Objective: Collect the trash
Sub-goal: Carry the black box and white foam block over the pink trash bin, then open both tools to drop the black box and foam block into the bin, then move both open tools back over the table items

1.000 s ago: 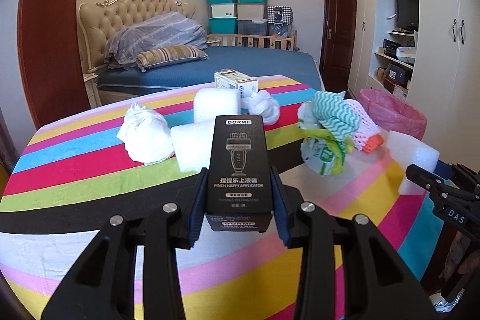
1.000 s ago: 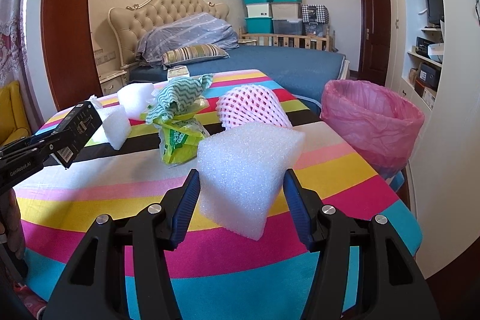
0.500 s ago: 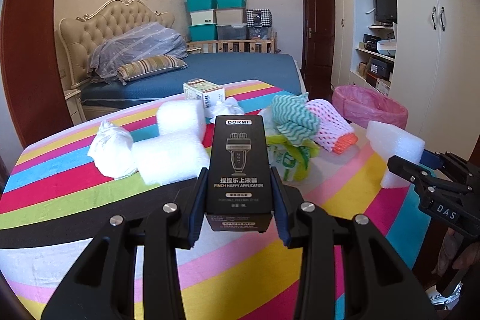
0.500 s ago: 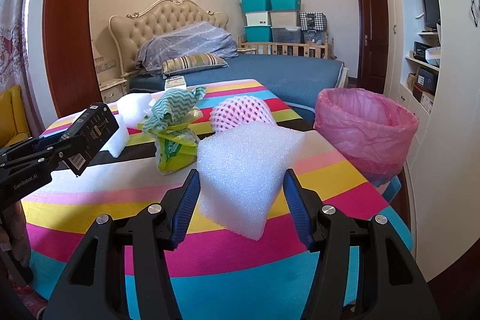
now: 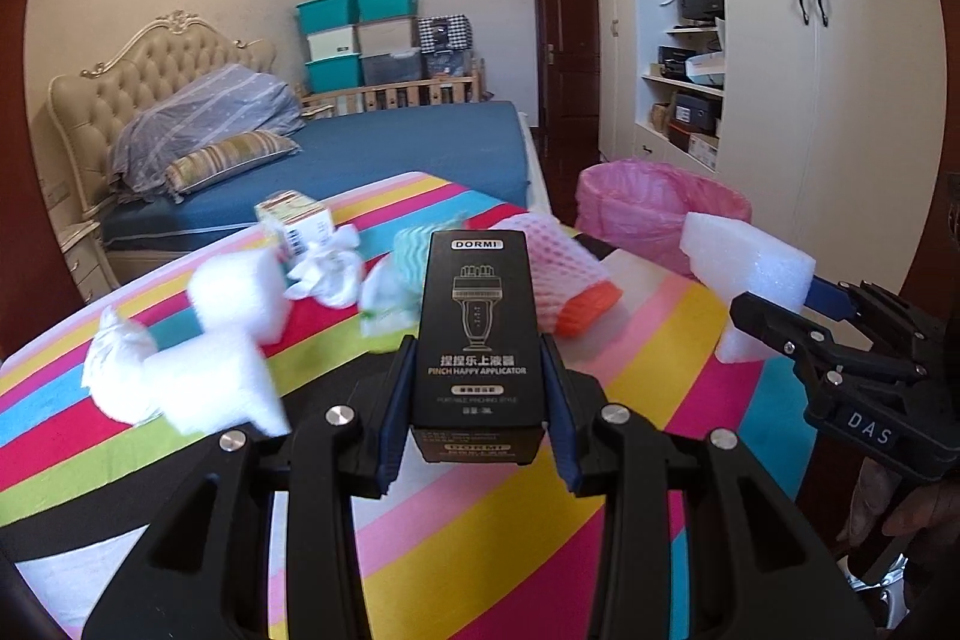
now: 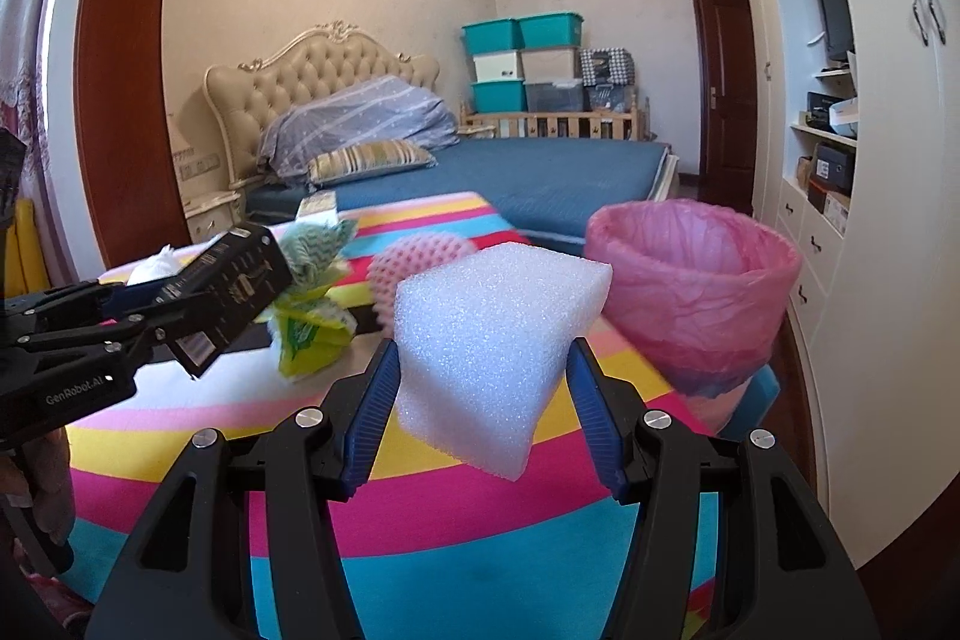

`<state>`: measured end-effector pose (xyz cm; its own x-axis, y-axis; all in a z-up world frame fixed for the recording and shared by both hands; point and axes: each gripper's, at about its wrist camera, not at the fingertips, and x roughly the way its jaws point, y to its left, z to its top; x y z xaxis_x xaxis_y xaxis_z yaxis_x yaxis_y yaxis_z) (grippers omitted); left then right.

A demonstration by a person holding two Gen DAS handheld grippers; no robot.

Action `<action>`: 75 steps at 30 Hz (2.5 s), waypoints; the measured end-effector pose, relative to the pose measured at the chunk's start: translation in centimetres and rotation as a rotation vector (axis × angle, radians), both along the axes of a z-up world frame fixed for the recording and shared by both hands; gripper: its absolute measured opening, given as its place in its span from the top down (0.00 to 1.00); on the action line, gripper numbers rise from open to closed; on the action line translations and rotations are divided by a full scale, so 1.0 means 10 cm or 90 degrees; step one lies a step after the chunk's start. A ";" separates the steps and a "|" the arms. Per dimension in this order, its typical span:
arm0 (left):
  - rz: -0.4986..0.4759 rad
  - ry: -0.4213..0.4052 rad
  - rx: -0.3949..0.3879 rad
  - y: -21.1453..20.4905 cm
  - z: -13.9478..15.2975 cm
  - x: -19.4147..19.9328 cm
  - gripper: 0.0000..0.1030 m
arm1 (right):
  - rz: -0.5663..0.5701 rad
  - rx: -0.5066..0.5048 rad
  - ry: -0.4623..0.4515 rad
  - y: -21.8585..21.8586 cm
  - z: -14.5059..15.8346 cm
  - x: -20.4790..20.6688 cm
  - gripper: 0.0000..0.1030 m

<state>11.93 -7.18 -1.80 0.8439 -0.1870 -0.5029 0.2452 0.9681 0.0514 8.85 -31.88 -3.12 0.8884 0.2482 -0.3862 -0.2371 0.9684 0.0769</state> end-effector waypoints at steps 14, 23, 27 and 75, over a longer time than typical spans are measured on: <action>-0.094 0.046 -0.025 -0.84 0.11 0.79 0.63 | -0.030 -0.027 -0.044 -0.66 0.21 0.33 0.47; -0.135 0.044 -0.036 -1.37 0.31 1.36 0.63 | -0.045 -0.025 -0.080 -1.08 0.38 0.74 0.47; -0.156 0.045 -0.049 -1.57 0.37 1.67 0.63 | -0.055 -0.020 -0.084 -1.29 0.42 1.01 0.47; 0.128 -0.052 0.058 0.63 0.19 0.30 0.05 | -0.024 -0.010 0.031 -0.65 0.14 0.76 0.18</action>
